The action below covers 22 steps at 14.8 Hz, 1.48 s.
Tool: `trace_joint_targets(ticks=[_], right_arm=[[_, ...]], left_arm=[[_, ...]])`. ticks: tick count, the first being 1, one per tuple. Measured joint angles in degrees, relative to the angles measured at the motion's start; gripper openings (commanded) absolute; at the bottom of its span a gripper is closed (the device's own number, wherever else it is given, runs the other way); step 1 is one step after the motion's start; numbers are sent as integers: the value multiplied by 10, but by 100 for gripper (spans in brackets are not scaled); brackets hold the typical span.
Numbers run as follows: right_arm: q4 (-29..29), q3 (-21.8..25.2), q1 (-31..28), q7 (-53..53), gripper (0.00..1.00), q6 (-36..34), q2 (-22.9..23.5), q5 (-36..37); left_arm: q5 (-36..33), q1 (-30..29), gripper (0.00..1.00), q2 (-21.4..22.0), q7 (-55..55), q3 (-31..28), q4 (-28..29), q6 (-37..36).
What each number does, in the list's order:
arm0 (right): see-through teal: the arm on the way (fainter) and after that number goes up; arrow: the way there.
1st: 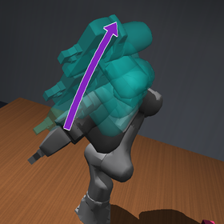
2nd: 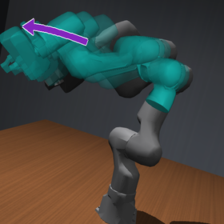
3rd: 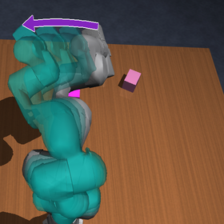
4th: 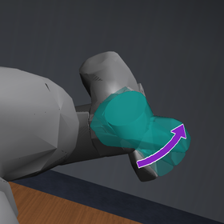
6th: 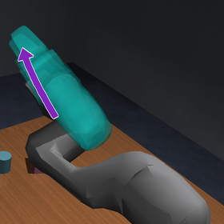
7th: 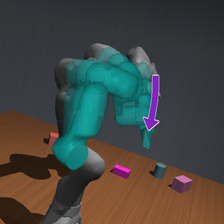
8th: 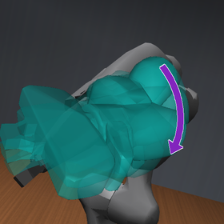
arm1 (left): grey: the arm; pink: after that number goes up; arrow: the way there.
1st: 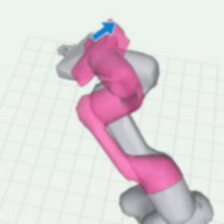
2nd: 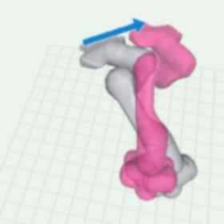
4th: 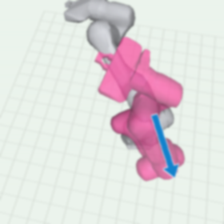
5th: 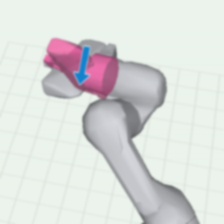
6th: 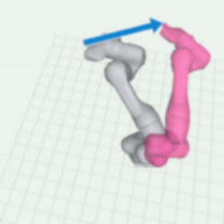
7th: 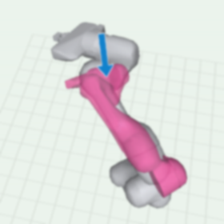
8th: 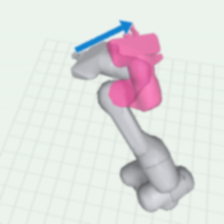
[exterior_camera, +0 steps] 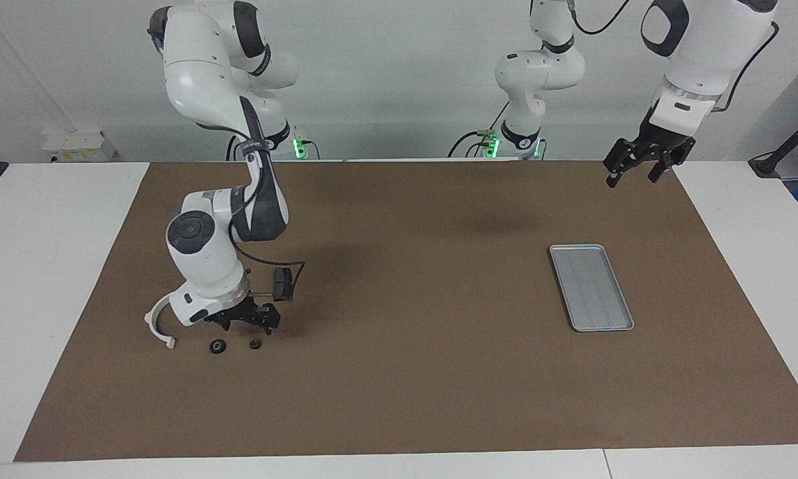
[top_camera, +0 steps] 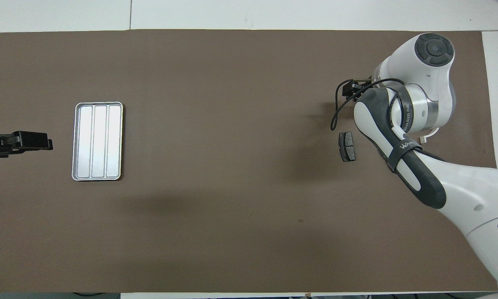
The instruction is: Pick bearing gear from pile to tray
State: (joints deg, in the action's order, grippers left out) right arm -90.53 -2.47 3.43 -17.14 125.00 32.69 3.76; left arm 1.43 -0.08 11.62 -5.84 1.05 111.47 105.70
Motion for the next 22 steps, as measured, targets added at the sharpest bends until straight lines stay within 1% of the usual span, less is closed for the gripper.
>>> trace_joint_targets(ticks=[3,5,7,9,10,11,13,15,17,21,22], right_arm=[[33,0,10,-33,100,0,40,2],[48,1,10,-37,99,0,53,4],[55,2,7,-37,95,0,56,4],[58,2,6,-37,85,0,56,4],[59,3,5,-37,83,0,56,4],[59,3,4,-38,80,0,56,4],[59,3,-1,-38,76,-2,57,4],[59,3,-4,-38,62,-4,58,4],[60,2,-5,-38,59,-5,58,3],[61,0,-5,-38,33,-6,58,2],[61,0,-5,-38,28,-6,58,1]], left_arm=[[0,10,100,-4,-18,1,43,60],[0,12,100,-23,-30,1,58,95],[0,16,100,-63,-50,2,64,141],[0,22,100,-113,-71,2,66,200],[0,23,100,-135,-77,2,66,227],[0,23,100,-152,-79,2,65,245],[0,23,100,-176,-81,-1,65,273],[0,23,100,-200,-83,-2,65,302],[0,22,100,-220,-85,-2,64,320],[0,22,100,-225,-87,-3,60,322],[0,22,100,-225,-89,-3,60,322]])
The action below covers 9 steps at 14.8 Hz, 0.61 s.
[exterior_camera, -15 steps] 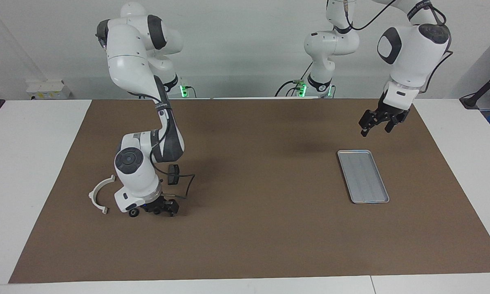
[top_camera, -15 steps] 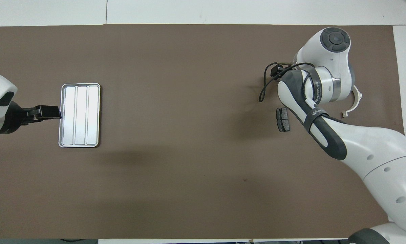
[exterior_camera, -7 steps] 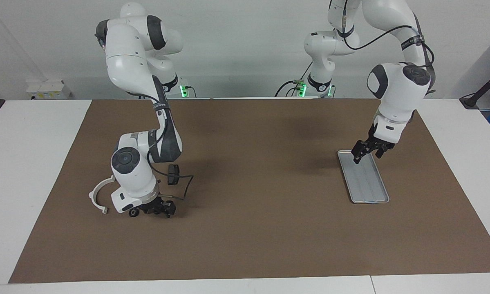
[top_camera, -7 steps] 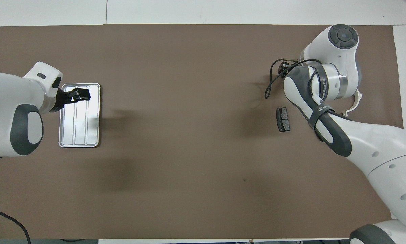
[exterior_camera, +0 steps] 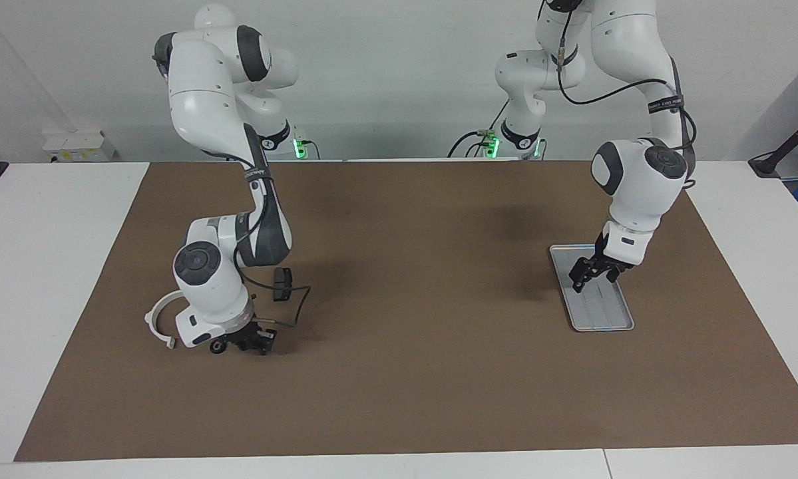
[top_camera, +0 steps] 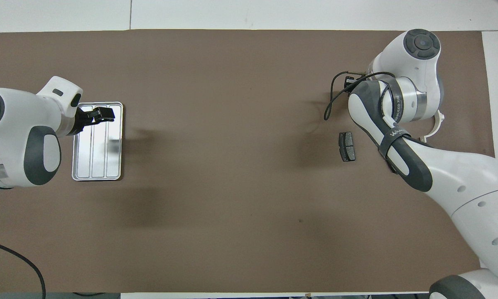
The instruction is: Pick bearing gear from pile to tray
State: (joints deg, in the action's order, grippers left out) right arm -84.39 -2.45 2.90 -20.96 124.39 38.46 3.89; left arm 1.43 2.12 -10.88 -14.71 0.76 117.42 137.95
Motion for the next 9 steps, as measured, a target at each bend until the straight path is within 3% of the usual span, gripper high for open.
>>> trace_joint_targets(ticks=[2,3,9], right_arm=[[0,0,0,0,5,0,-1,0],[0,0,0,0,0,0,-1,0],[1,0,0,0,0,-6,-2,0]], left_arm=[[0,1,100,0,-9,1,-2,0],[0,3,100,0,-12,1,-2,0],[0,7,100,0,-17,1,-6,0]])
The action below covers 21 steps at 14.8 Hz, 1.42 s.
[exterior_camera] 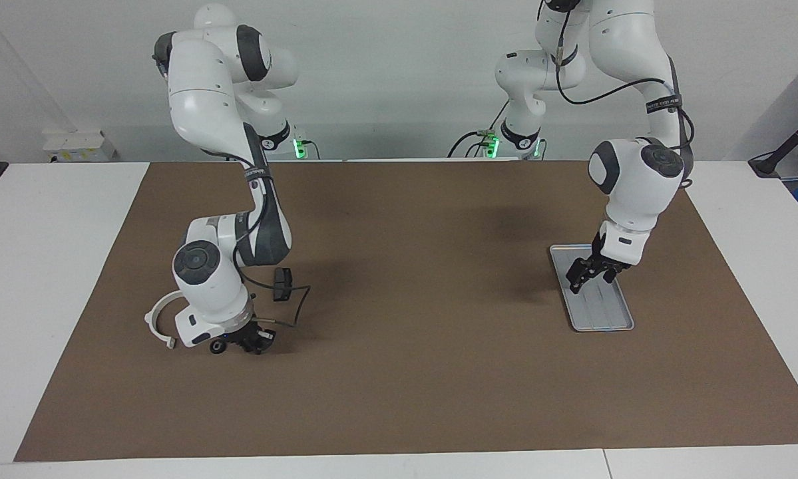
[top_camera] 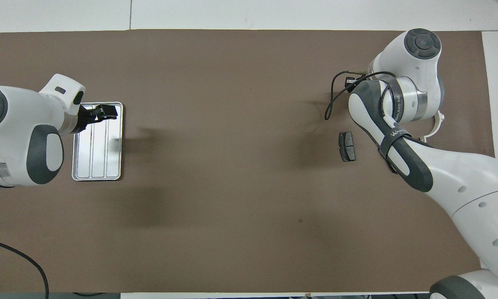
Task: Pick bearing gear from pile to tray
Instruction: 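Carry the bearing to the table center and release it with the right gripper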
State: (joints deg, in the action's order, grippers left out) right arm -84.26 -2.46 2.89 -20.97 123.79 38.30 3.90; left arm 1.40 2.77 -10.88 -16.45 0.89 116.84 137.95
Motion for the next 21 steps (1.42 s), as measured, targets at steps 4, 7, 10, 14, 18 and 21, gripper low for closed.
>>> trace_joint_targets(ticks=[4,7,10,14,18,21], right_arm=[[60,-1,9,0,0,-141,-13,2],[113,-6,60,-29,0,-272,-64,-3],[137,-9,133,-195,0,-323,-98,-37],[147,-11,241,-444,0,-275,-95,-61],[142,-10,298,-553,0,-212,-73,-61],[135,-10,324,-593,0,-158,-29,-47]], left_arm=[[0,0,100,0,0,-2,-1,0],[0,-1,100,0,0,-3,-1,0],[0,-1,100,0,0,-3,-1,0],[0,-1,100,0,0,-5,-1,0],[0,-1,100,0,0,-5,-1,0],[0,-1,100,0,0,-5,-1,0]])
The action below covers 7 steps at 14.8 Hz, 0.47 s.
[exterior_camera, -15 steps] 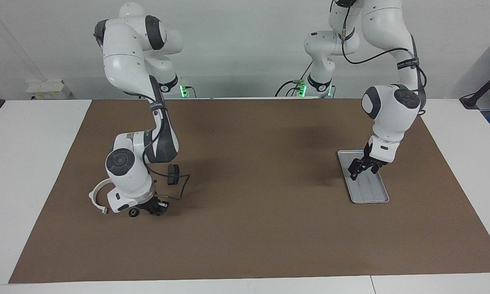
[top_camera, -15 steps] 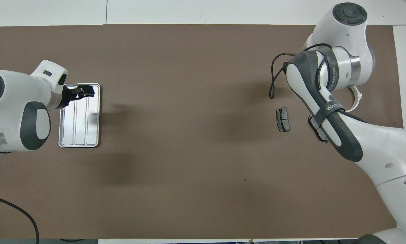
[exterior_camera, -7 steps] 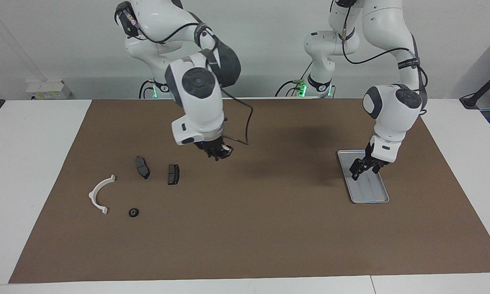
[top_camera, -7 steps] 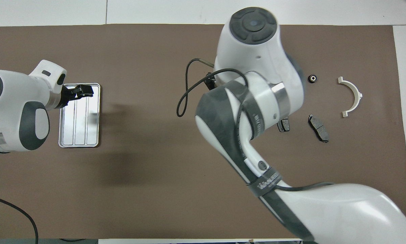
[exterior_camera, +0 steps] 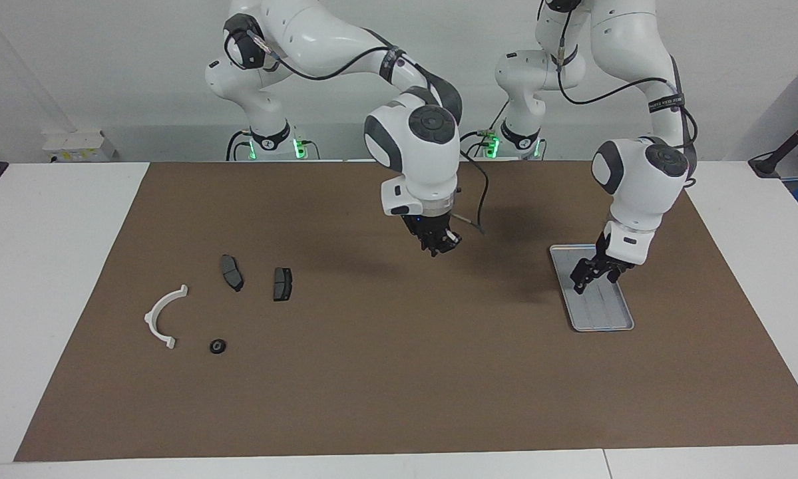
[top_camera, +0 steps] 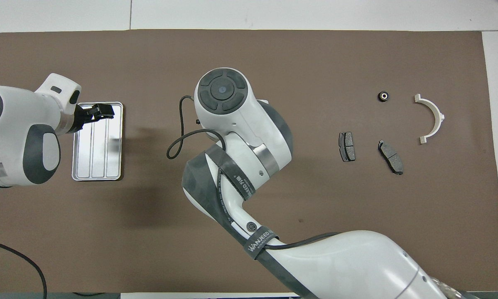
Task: Pick bearing gear from pile to tray
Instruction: 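Carry the bearing to the table center and release it with the right gripper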
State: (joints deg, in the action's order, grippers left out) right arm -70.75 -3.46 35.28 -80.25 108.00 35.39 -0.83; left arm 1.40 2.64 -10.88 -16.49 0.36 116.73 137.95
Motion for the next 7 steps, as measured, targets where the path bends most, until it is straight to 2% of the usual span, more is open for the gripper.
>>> trace_joint_targets(ticks=[3,7], right_arm=[[-9,1,15,-28,0,76,51,16],[-33,4,14,-28,0,142,72,21]], left_arm=[[0,0,100,0,-1,0,0,0],[0,0,100,0,-3,0,0,0]])
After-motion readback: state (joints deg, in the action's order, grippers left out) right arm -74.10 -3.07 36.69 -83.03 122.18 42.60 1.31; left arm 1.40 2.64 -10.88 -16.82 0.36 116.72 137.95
